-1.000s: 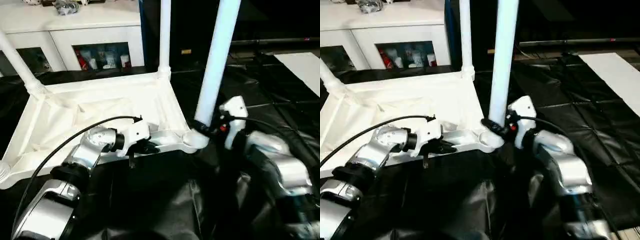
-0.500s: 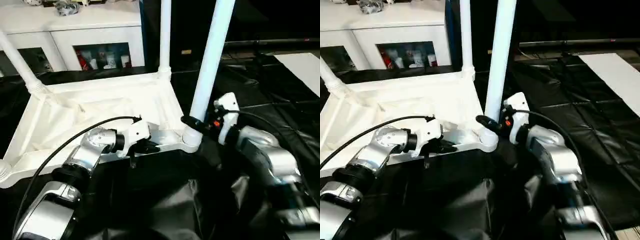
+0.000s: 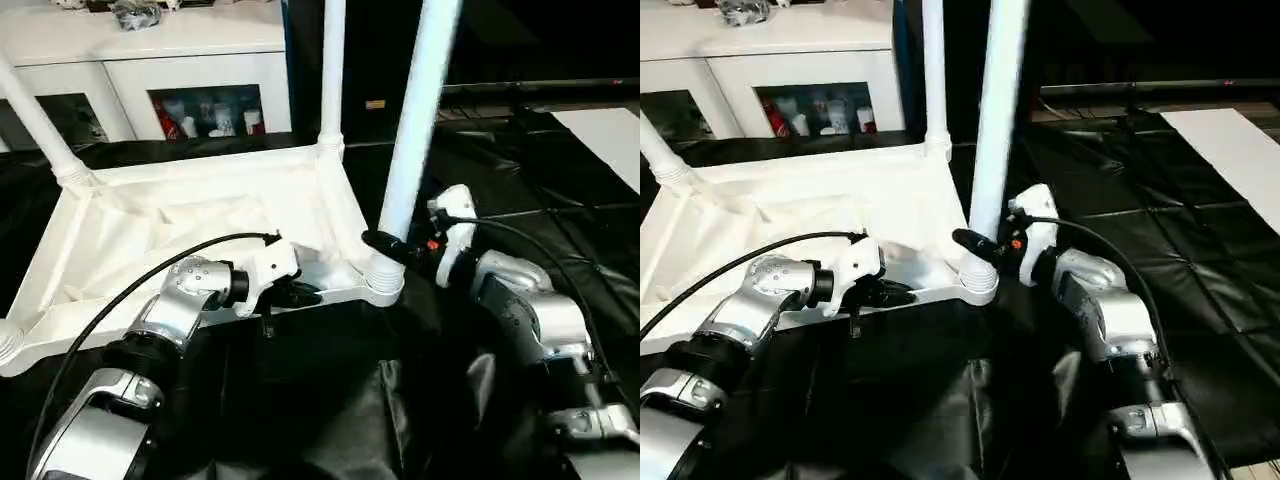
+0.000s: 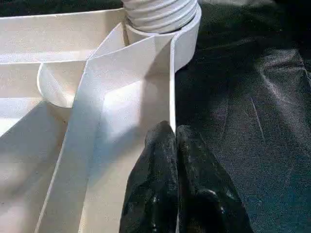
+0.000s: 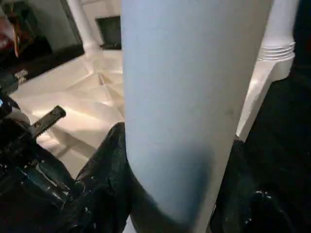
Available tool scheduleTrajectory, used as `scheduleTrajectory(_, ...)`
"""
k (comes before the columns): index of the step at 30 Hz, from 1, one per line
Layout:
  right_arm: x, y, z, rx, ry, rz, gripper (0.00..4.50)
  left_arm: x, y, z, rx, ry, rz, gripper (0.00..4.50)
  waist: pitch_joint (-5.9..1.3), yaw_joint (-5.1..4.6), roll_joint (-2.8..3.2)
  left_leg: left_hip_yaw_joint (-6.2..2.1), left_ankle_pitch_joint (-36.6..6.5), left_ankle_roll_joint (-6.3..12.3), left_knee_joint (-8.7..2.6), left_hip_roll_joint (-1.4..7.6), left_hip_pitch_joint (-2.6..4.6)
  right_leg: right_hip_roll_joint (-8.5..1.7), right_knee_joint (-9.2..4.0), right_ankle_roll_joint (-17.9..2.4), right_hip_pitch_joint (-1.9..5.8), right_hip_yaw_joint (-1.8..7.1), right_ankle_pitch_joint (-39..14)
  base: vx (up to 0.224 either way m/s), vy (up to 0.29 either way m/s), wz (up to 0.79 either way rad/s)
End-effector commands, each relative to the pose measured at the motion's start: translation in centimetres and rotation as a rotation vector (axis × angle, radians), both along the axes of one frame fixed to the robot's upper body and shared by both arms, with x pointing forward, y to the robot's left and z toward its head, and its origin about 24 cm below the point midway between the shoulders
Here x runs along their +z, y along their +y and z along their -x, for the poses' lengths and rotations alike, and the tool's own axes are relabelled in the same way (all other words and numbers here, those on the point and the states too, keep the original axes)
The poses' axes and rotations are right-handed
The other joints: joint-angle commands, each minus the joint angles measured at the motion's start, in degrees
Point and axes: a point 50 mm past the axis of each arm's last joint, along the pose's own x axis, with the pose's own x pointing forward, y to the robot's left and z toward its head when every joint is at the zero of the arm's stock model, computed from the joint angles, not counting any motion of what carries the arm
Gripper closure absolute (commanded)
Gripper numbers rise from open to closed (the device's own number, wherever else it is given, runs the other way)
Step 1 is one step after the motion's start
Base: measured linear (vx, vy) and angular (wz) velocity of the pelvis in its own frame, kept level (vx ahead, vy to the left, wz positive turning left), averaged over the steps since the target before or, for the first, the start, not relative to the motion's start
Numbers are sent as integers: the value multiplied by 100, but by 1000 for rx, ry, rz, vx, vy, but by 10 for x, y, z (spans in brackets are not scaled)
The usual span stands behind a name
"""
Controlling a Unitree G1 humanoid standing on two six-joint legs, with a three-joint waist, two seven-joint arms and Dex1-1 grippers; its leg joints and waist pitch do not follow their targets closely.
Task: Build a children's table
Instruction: Insert table leg to table base
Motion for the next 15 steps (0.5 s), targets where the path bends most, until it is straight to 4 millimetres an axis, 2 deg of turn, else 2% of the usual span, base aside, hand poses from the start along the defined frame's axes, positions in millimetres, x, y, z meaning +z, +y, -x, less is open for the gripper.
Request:
scheduleTrajectory(1, -19, -9, 6, -64, 64, -3, 267, 0, 2, 0, 27, 5, 37, 450, -397, 2, -74, -173, -1491, 166, -468, 401, 149, -257, -346, -1187, 181, 164, -1508, 0, 0, 0)
scheduleTrajectory(4, -27, -14, 14, -103, 60, -22, 267, 0, 2, -1, 33, 4, 37, 450, -392, -6, -83, -183, -1620, 125, -482, 400, 154, -261, -371, -1121, 178, 162, -1695, 0, 0, 0)
scheduleTrajectory(5, -29, -13, 20, -101, 50, -7, 267, 1, 1, -1, 33, 4, 36, 450, -385, -6, -64, -186, -1677, 103, -491, 406, 160, -256, -382, -1090, 165, 165, -1761, 0, 0, 0)
scheduleTrajectory(7, -30, -11, 23, -91, 46, 9, 267, 1, 1, -1, 33, 4, 36, 450, -392, -4, -79, -185, -1670, 92, -493, 405, 161, -250, -381, -1067, 170, 164, -1731, 0, 0, 0)
scheduleTrajectory(15, -34, 7, 34, 86, 63, 122, 267, -1, -1, 2, -20, 21, 8, 450, -389, -6, -82, -190, -1670, 127, -492, 397, 147, -254, -377, -1056, 177, 165, -1735, 0, 0, 0)
